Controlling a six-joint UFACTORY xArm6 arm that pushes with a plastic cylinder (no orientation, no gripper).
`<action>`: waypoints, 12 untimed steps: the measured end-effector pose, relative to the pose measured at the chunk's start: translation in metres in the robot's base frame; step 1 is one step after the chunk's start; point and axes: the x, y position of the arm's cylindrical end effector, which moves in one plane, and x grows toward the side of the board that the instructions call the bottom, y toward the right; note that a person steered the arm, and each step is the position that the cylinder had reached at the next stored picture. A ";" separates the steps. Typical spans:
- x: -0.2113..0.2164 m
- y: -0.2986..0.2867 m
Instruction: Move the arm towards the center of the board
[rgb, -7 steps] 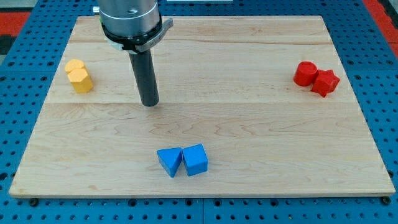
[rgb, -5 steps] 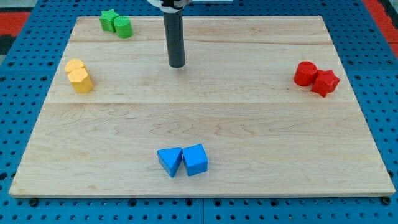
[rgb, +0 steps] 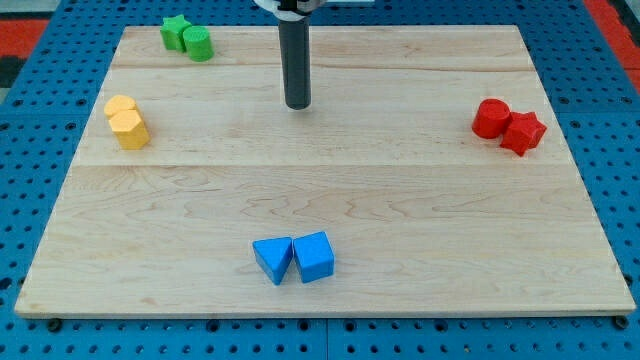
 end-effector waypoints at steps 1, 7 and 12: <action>0.000 0.000; 0.000 0.007; 0.000 0.019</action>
